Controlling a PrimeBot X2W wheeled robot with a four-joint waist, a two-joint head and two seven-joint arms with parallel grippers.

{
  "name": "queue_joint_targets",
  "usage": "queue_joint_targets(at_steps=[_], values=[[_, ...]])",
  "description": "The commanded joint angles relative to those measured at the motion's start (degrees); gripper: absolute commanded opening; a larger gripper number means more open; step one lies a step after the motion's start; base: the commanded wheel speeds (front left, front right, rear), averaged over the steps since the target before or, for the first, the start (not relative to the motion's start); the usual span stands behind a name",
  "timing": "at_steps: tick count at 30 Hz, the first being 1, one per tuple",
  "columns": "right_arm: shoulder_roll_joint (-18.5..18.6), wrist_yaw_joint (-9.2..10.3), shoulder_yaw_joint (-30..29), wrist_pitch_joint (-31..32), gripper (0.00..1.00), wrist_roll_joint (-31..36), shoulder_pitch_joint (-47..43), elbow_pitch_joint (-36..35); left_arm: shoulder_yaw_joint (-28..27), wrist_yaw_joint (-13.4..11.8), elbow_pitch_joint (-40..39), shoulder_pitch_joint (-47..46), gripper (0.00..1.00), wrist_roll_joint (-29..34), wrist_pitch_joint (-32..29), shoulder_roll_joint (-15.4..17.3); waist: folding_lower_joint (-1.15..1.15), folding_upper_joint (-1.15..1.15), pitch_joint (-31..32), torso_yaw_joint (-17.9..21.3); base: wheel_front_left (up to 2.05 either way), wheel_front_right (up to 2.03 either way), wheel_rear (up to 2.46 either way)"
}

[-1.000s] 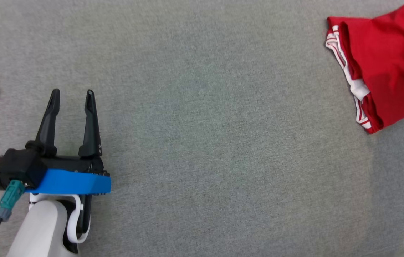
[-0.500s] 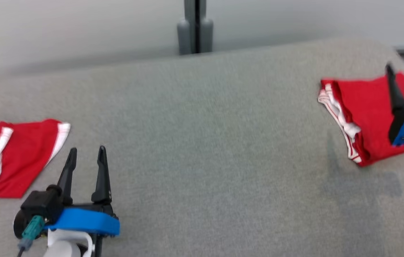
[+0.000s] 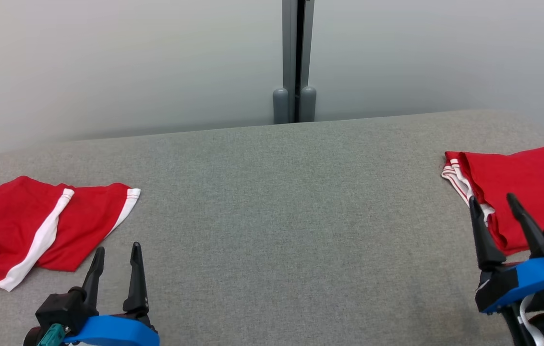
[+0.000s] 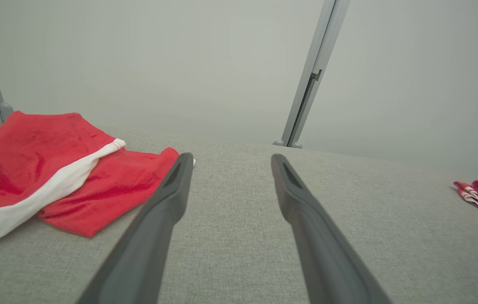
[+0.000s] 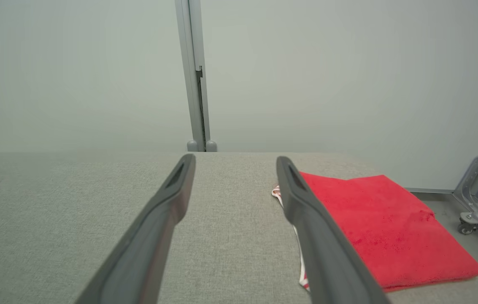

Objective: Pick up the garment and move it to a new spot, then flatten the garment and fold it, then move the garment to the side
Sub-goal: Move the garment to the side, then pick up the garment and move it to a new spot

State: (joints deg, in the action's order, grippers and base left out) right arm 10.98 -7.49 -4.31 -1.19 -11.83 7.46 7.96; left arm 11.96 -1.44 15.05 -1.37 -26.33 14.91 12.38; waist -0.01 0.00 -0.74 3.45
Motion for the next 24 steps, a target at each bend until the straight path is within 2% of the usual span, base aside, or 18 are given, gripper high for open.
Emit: queue_joint_targets(at_steps=[1,9,24], values=[[-0.41,-0.01,0.01,-0.39,1.00,-0.28,-0.82,-0.41,-0.13,0.09,0.12,0.21,1.00,-0.29,0.29,0.07,0.01,0.00,0.10,-0.03,0.00,0.00,0.00],[-4.45,-0.01,0.31,-1.64,1.00,1.37,-6.12,-2.86,-1.68,0.16,1.55,2.26,1.00,0.15,0.29,-0.11,0.01,0.00,1.16,-0.46,0.00,0.00,0.00],[-4.26,-0.01,2.08,-3.36,1.00,1.03,-7.58,-1.16,-2.78,0.41,1.98,1.78,1.00,1.46,0.31,-1.04,0.01,0.00,1.11,-0.54,0.00,0.00,0.00]])
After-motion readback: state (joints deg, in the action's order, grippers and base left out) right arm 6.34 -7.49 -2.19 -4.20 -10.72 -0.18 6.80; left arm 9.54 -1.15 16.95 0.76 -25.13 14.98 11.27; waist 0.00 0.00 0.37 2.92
